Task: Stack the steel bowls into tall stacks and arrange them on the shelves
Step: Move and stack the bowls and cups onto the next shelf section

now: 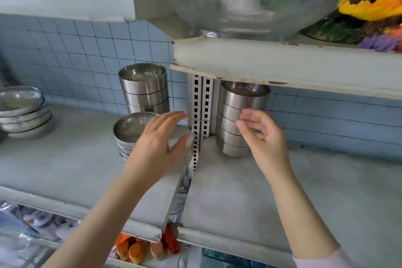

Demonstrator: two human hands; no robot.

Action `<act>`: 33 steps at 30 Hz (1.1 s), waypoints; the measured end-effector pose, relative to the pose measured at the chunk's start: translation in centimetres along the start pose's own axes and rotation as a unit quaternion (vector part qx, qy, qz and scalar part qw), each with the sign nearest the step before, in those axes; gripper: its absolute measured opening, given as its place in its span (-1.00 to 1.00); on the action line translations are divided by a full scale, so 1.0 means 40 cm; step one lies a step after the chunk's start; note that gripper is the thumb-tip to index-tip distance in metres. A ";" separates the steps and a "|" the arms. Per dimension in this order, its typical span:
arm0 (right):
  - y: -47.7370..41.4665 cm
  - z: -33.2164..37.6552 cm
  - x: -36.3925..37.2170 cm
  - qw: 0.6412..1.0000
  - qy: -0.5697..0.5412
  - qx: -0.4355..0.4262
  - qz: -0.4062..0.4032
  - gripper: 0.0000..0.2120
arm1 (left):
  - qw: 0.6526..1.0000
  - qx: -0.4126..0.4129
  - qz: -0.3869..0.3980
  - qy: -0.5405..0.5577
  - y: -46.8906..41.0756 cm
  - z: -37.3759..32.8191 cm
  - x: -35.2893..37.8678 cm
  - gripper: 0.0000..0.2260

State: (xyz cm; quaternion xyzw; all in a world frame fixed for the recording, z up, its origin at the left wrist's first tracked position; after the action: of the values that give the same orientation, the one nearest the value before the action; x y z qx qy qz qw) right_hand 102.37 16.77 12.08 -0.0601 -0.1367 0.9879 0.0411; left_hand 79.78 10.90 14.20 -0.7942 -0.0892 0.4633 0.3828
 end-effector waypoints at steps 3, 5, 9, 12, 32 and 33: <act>0.007 0.056 0.115 0.998 0.022 -0.015 0.048 -0.79 | 0.999 -0.008 -0.029 -0.033 0.019 0.074 -0.120 -0.65; 0.008 0.093 0.196 0.996 0.037 -0.030 0.073 -0.72 | 0.998 -0.024 -0.043 -0.035 0.030 0.137 -0.185 -0.66; -0.008 0.148 0.352 0.991 0.082 -0.027 0.099 -0.63 | 0.996 -0.065 -0.061 -0.005 0.048 0.291 -0.264 -0.68; -0.038 0.165 0.454 0.988 0.113 -0.009 0.102 -0.57 | 0.994 -0.098 -0.040 0.033 0.063 0.422 -0.276 -0.67; -0.184 0.084 0.601 0.932 0.258 0.237 0.095 -0.22 | 0.838 -0.196 0.233 0.452 0.033 0.746 0.166 0.06; -0.187 0.085 0.601 0.930 0.264 0.239 0.093 -0.24 | 0.838 -0.193 0.233 0.455 0.030 0.747 0.175 0.08</act>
State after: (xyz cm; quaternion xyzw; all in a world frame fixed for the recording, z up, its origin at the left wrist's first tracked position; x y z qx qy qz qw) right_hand 78.63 25.38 14.82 -0.3194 0.1251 0.9393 -0.0033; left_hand 59.38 29.23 0.40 -0.9707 0.1948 0.0988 0.0998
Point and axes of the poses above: each hand's wrist, its own y-axis away from the middle knuckle, its own x-axis out of the palm, z = x × y, the point moved 7 cm from there along -y, towards the middle knuckle, and after that the axes turned 10 degrees about x, right-handed, at the moved point
